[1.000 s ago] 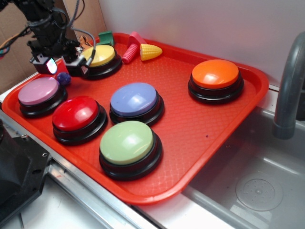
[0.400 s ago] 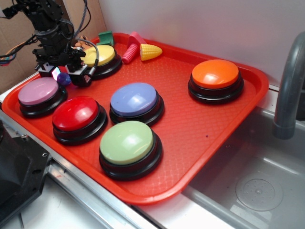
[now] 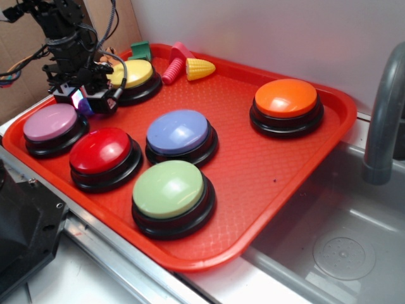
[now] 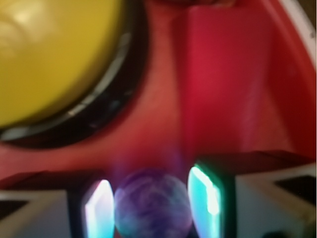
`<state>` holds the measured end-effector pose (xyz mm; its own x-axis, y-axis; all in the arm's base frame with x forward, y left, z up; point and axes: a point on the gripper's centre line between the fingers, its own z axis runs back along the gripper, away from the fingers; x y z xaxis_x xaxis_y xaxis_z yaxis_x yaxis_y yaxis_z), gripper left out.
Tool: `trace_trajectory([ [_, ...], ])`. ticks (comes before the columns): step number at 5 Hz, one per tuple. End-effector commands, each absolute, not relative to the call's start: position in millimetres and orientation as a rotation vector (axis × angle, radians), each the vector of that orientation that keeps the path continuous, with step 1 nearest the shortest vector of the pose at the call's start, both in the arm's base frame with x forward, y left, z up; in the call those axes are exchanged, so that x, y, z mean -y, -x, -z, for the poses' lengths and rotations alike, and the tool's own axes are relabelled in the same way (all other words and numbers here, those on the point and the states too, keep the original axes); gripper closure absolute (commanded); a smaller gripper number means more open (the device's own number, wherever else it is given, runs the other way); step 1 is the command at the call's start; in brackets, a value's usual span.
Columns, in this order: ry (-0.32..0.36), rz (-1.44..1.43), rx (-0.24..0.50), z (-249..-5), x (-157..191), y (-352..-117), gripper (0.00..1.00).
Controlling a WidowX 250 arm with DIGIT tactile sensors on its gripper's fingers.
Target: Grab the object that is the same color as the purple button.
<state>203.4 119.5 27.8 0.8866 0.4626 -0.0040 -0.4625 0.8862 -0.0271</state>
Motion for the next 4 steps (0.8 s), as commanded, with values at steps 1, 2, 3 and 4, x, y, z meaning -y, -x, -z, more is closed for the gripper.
trace_trajectory([
  [1, 0.02, -0.266, 0.123, -113, -90, -208, 1.0],
  [2, 0.042, -0.017, 0.094, -147, -53, -215, 1.0],
  [3, 0.021, 0.071, 0.113, -160, -28, -215, 1.0],
  [4, 0.046, 0.136, 0.087, -154, -28, -215, 1.0],
])
